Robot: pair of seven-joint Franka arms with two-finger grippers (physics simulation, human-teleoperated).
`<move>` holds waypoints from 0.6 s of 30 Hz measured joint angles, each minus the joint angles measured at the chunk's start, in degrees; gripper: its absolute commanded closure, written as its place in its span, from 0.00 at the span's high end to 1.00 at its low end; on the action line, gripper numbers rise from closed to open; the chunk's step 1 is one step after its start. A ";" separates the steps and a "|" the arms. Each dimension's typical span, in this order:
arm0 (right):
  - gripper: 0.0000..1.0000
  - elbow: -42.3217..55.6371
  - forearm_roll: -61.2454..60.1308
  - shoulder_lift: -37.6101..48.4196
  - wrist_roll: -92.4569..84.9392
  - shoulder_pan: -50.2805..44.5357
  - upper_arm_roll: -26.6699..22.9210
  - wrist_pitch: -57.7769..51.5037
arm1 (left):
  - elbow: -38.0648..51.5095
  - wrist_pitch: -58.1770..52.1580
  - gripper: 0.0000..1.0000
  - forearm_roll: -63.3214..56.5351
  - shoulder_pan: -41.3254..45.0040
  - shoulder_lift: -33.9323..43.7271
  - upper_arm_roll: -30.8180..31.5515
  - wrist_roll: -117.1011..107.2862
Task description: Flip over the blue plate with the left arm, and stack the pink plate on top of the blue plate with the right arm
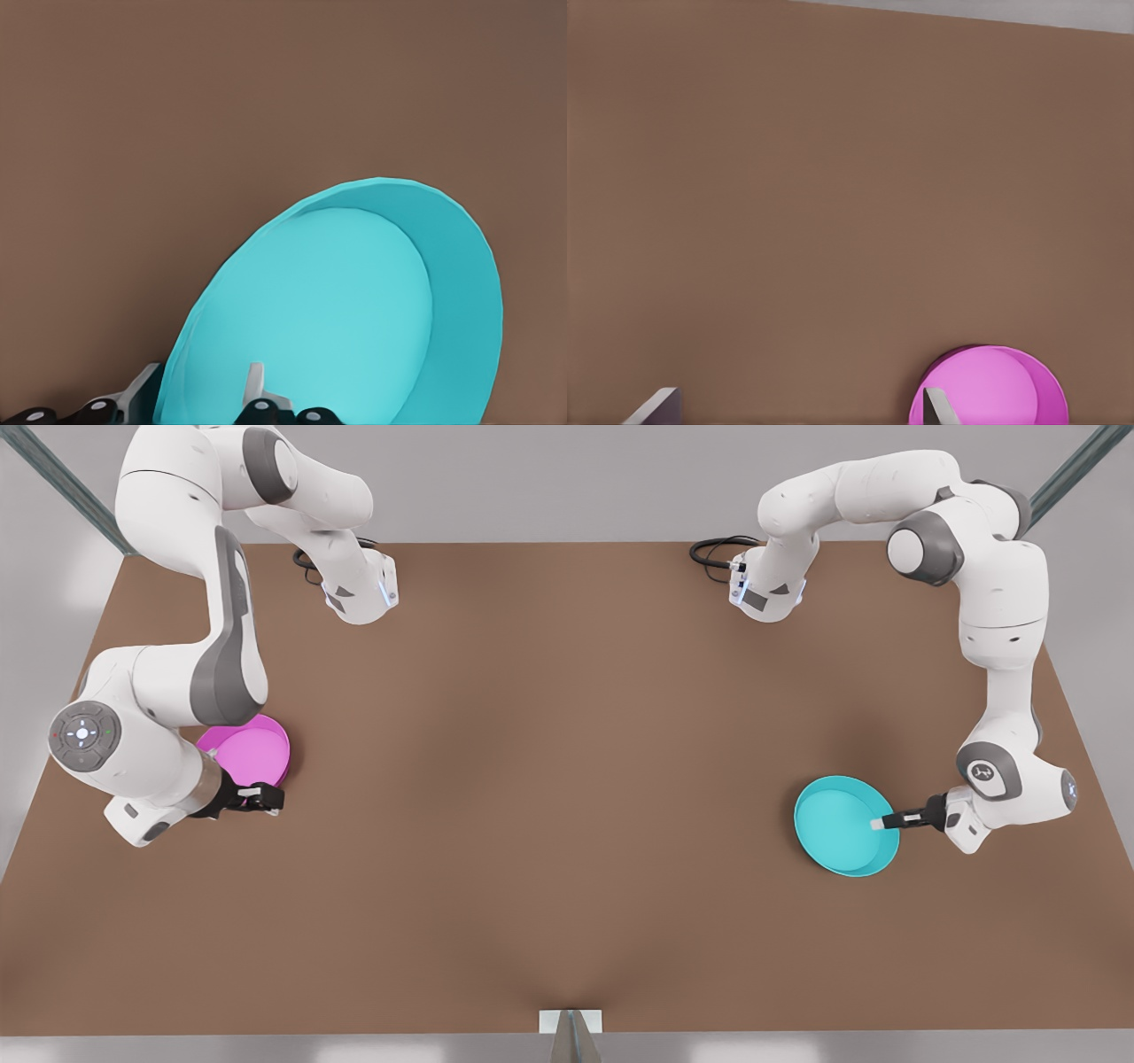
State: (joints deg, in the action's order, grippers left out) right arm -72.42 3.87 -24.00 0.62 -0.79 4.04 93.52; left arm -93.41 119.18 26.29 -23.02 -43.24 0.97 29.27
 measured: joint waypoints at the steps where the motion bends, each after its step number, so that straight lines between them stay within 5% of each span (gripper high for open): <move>1: 1.00 -0.03 0.00 0.00 0.00 0.00 0.00 0.00 | 0.04 0.00 0.48 0.00 0.09 -0.06 0.00 0.00; 18: 1.00 -0.09 0.00 0.00 0.09 -0.97 0.00 -0.08 | 0.07 -0.53 0.33 -0.20 0.09 -0.36 0.00 0.19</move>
State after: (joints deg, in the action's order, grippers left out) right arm -72.51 3.87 -24.00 0.70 -1.76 4.04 93.43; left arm -93.34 118.65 26.09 -22.94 -43.60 0.97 29.46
